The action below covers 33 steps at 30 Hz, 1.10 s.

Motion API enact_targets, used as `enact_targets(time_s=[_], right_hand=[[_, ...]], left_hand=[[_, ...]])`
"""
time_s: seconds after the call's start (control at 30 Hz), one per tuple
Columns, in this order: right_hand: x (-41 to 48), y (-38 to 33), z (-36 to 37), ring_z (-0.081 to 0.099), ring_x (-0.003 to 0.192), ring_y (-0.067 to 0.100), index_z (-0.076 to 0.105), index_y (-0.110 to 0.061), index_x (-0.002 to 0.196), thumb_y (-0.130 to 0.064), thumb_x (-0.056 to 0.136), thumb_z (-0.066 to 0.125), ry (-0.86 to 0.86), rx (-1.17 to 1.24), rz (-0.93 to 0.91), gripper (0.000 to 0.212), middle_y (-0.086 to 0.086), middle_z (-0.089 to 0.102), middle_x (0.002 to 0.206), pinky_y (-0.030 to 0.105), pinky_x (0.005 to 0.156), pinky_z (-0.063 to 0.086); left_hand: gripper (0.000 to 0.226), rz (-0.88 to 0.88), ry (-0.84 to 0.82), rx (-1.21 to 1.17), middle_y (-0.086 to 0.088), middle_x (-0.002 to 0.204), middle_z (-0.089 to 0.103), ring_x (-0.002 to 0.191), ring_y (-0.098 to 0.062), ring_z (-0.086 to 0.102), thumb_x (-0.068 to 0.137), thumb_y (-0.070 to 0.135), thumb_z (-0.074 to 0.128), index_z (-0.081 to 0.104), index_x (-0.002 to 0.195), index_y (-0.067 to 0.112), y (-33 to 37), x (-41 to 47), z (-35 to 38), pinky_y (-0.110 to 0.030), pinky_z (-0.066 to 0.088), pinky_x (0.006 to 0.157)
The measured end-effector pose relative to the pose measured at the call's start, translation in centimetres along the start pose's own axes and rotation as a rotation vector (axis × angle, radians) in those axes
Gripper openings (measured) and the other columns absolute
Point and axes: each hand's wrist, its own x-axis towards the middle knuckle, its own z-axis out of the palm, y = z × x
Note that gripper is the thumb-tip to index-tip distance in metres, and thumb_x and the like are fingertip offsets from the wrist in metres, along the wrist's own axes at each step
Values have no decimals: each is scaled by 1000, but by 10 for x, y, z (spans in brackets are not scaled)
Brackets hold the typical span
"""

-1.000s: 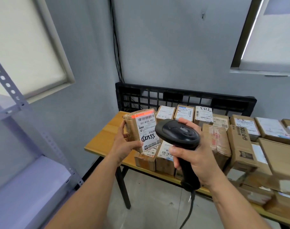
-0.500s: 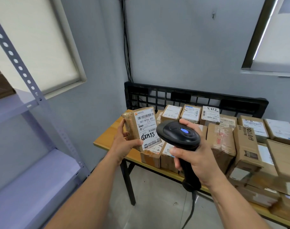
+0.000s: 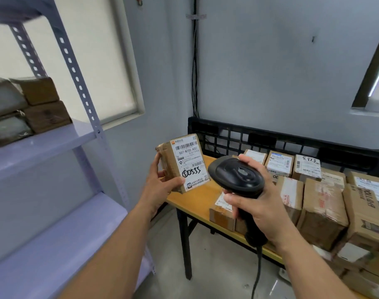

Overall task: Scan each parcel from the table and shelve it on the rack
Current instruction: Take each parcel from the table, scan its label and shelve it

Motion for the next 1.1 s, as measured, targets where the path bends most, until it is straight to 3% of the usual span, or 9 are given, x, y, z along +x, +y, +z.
enact_targets(time_s=[0.1, 0.17, 0.3, 0.43, 0.53, 0.67, 0.8, 0.87, 1.1], right_hand=[[15, -7, 29, 62, 57, 35, 48, -41, 133, -10, 64, 80, -38, 27, -7, 83, 11, 65, 111, 42, 53, 56], [25, -10, 52, 59, 54, 34, 48, -44, 131, -13, 62, 79, -80, 40, -23, 82, 17, 64, 108, 47, 54, 54], [41, -15, 100, 59, 52, 31, 50, -46, 128, -11, 62, 79, -164, 78, -33, 80, 20, 63, 107, 40, 49, 53], [55, -18, 152, 58, 52, 26, 50, -42, 128, 4, 68, 78, -222, 100, -31, 81, 17, 64, 93, 31, 48, 51], [66, -20, 193, 56, 51, 30, 50, -39, 128, 15, 72, 73, -277, 113, -45, 81, 19, 64, 97, 36, 47, 52], [79, -19, 245, 55, 49, 32, 53, -44, 123, 14, 72, 75, -320, 115, -52, 80, 18, 67, 93, 40, 50, 50], [88, -17, 293, 56, 50, 29, 56, -50, 118, 15, 73, 75, -353, 132, -40, 81, 18, 65, 102, 41, 49, 50], [93, -15, 313, 56, 51, 30, 58, -51, 116, 17, 73, 74, -363, 144, -39, 82, 22, 63, 106, 40, 48, 51], [110, -9, 364, 57, 52, 29, 55, -45, 122, 16, 72, 75, -356, 121, -32, 82, 21, 60, 113, 35, 48, 53]], left_hand=[[94, 40, 74, -9, -6, 114, 60, 101, -18, 63, 78, 11, 78, 23, 148, 42, 11, -4, -40, -37, 56, 82], [93, 63, 124, 1, -7, 114, 62, 102, -20, 65, 77, 14, 79, 25, 148, 42, 17, -7, -70, -41, 56, 86], [86, 102, 215, -12, -10, 118, 63, 105, -21, 65, 80, 11, 77, 30, 147, 39, 29, -14, -129, -41, 56, 87], [83, 143, 316, -8, -6, 115, 65, 99, -14, 67, 83, 11, 74, 29, 147, 39, 39, -21, -187, -29, 56, 77], [83, 159, 403, -15, -7, 117, 66, 97, -14, 68, 85, 11, 71, 26, 149, 36, 49, -23, -233, -22, 56, 69], [83, 183, 539, 1, -5, 112, 69, 90, -12, 71, 86, 14, 71, 24, 151, 34, 66, -24, -296, -31, 59, 79], [78, 209, 630, 33, -3, 112, 66, 94, -14, 68, 85, 16, 71, 30, 148, 37, 83, -20, -354, -24, 57, 68], [79, 208, 675, 54, -3, 112, 66, 93, -17, 68, 84, 21, 72, 30, 148, 38, 90, -15, -383, -31, 58, 74], [85, 191, 704, 18, -4, 127, 63, 101, -23, 68, 74, 35, 76, 31, 146, 40, 105, 19, -461, -43, 59, 83]])
